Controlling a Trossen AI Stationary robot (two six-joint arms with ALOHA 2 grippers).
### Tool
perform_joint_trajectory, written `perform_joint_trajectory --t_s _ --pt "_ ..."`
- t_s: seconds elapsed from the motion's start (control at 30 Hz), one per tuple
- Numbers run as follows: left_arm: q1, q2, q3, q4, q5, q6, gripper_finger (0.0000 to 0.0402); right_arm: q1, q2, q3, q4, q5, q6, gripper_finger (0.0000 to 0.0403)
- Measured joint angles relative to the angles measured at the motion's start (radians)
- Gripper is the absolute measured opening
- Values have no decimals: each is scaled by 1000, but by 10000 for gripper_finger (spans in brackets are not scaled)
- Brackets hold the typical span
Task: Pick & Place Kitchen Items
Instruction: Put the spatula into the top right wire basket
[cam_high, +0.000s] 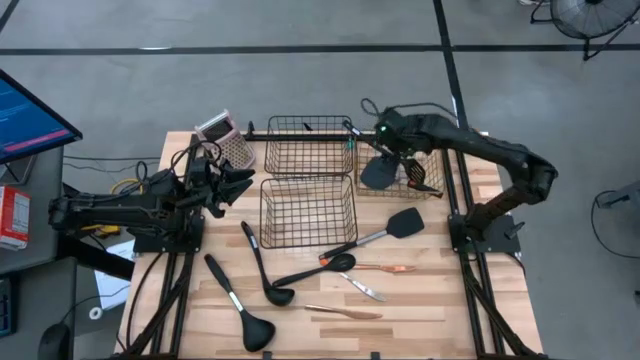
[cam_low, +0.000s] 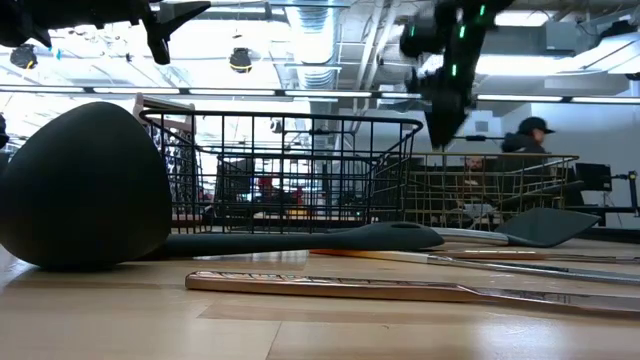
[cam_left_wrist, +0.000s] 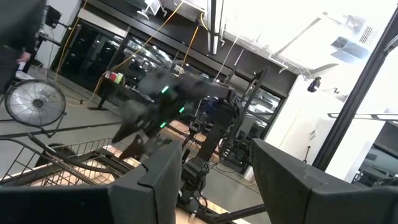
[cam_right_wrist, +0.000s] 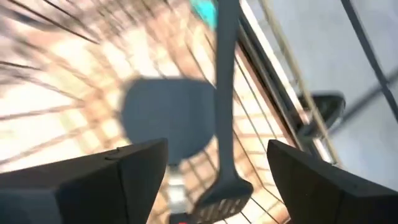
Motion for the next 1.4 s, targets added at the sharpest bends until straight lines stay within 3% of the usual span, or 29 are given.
perform_joint_trajectory --t_s 0.17,0.3,0.47,0.63,0.83,0.97,1.13,1.4 --pt "0 0 0 0 0 0 175 69 -132 132 -74 -161 9 275" --pt "0 0 0 0 0 -4 175 174 -256 147 -74 -246 115 275" --pt "0 0 0 0 0 -4 175 360 -352 122 -145 -265 280 275" --pt "0 0 0 0 0 -4 175 562 -356 41 -198 -227 427 276" --pt "0 0 0 1 0 -5 175 737 -301 -179 -122 -225 475 276" --pt "0 0 0 2 0 -5 175 770 -252 -300 67 -224 430 276" --pt "0 0 0 2 1 -5 175 754 -152 -375 250 -220 246 276" --pt "0 0 0 1 1 -5 175 667 31 -397 336 -220 3 276"
